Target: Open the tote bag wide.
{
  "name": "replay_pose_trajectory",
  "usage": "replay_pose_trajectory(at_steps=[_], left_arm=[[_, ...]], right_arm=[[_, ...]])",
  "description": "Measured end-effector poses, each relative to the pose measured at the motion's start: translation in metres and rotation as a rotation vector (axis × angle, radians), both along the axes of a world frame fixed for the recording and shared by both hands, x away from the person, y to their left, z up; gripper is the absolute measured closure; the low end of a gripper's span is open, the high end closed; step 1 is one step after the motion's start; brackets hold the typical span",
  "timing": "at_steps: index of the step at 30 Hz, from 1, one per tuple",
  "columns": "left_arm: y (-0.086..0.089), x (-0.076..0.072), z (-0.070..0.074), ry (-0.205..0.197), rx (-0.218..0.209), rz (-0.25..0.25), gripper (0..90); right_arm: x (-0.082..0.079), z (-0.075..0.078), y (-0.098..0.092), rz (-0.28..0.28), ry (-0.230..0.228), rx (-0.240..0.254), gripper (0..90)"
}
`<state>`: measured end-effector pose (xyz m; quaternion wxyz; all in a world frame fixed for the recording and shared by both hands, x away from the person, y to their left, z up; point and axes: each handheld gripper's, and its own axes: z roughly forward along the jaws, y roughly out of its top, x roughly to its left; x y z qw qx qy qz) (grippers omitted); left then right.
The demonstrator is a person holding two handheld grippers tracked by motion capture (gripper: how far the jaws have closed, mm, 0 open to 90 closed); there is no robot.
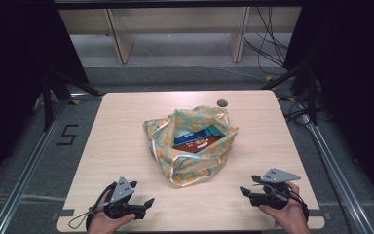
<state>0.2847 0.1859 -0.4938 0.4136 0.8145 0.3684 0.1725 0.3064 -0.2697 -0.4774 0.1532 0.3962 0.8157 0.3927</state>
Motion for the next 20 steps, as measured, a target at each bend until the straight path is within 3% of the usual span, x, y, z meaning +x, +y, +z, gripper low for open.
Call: replay_pose_trajectory(at_steps=[2, 3, 5, 6, 9, 10, 11, 12, 13, 15, 18, 20], left_arm=[[0.0008, 0.0006, 0.0005, -0.008, 0.004, -0.004, 16.4], [0.0016, 0.0012, 0.0008, -0.016, 0.014, -0.01, 16.4], [0.0004, 0.0013, 0.0, -0.017, -0.004, 0.0, 16.4], [0.0021, 0.0018, 0.001, -0.016, 0.023, -0.016, 16.4], [-0.0005, 0.001, -0.0008, -0.008, -0.006, 0.001, 16.4], [0.0, 0.0003, 0.0005, -0.002, 0.013, 0.002, 16.4], [-0.0004, 0.0006, 0.0002, -0.005, 0.013, 0.011, 16.4], [0.0005, 0.001, 0.0005, -0.005, 0.028, 0.008, 16.4], [-0.0003, 0.0007, 0.0002, -0.003, 0.012, 0.008, 16.4], [0.0019, 0.0024, 0.0008, -0.015, 0.033, -0.019, 16.4], [0.0009, 0.0027, -0.0012, -0.001, 0.008, 0.005, 16.4], [0.0015, 0.0033, -0.0013, -0.002, 0.015, 0.003, 16.4]], right_arm=[[-0.0053, -0.0012, -0.0004, -0.018, 0.028, 0.02, 36.6], [-0.0035, -0.0024, -0.0029, 0.008, -0.012, 0.003, 36.5], [-0.008, -0.0043, 0.0, -0.01, 0.037, 0.031, 36.5], [-0.0084, -0.0046, 0.0001, -0.012, 0.038, 0.012, 36.5], [-0.0054, -0.0064, -0.0005, 0.02, 0.006, -0.006, 36.3], [-0.0055, -0.0065, -0.0004, 0.019, 0.005, -0.013, 36.2], [-0.008, -0.0075, 0.0025, -0.003, 0.041, 0.015, 36.2], [-0.0064, -0.0078, 0.0014, 0.009, 0.018, -0.003, 36.2], [-0.0059, -0.0083, 0.0011, 0.007, 0.013, -0.003, 36.1], [-0.0052, -0.0084, 0.0006, 0.017, 0.013, -0.008, 36.0], [-0.0045, -0.0087, 0.0001, 0.026, 0.021, -0.015, 35.9], [-0.0027, -0.01, -0.0006, 0.035, 0.01, -0.014, 35.8]])
